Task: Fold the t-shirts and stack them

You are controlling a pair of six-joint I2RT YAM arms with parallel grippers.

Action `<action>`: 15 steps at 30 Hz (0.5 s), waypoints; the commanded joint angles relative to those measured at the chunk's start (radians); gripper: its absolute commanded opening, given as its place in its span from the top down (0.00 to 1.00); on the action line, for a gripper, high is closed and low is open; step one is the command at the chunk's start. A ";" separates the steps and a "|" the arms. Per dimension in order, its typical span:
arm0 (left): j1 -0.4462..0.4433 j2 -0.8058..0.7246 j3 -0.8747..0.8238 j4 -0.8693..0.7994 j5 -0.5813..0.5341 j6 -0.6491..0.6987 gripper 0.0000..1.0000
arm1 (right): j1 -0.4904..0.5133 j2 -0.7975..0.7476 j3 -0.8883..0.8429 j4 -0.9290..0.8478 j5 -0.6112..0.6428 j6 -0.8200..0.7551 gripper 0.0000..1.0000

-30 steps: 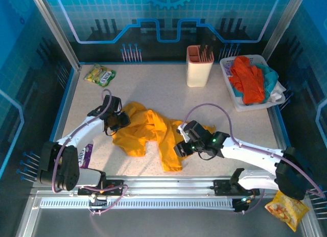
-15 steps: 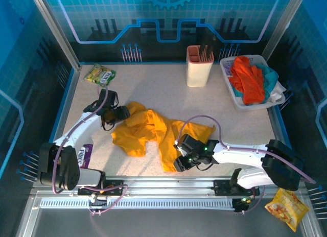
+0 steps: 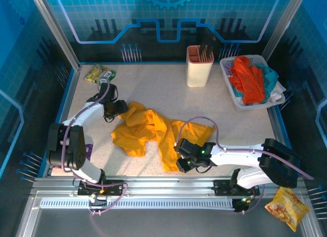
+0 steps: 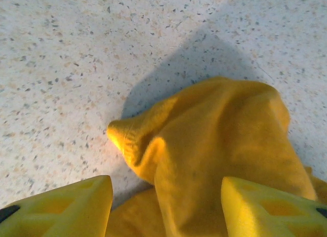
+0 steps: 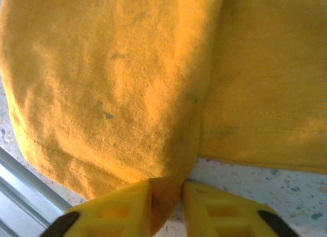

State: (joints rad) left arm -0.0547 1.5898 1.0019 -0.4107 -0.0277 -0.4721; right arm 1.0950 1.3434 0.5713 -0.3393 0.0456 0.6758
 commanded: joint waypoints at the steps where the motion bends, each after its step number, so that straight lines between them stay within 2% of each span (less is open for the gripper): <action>1: 0.009 0.079 0.046 0.058 0.051 -0.024 0.40 | 0.021 0.024 0.006 -0.026 0.025 0.023 0.84; 4: 0.009 0.134 0.080 0.082 0.118 -0.052 0.39 | 0.020 -0.005 0.007 -0.054 0.078 0.043 1.00; 9: 0.010 0.165 0.118 0.100 0.155 -0.077 0.40 | -0.010 -0.114 0.034 -0.155 0.199 0.059 1.00; 15: 0.009 0.145 0.223 0.006 0.095 0.009 0.40 | -0.138 -0.283 0.111 -0.296 0.290 -0.042 1.00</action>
State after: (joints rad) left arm -0.0540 1.7512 1.1595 -0.3611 0.0822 -0.5137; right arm 1.0039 1.1347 0.6292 -0.5312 0.2466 0.6914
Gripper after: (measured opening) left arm 0.596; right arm 0.060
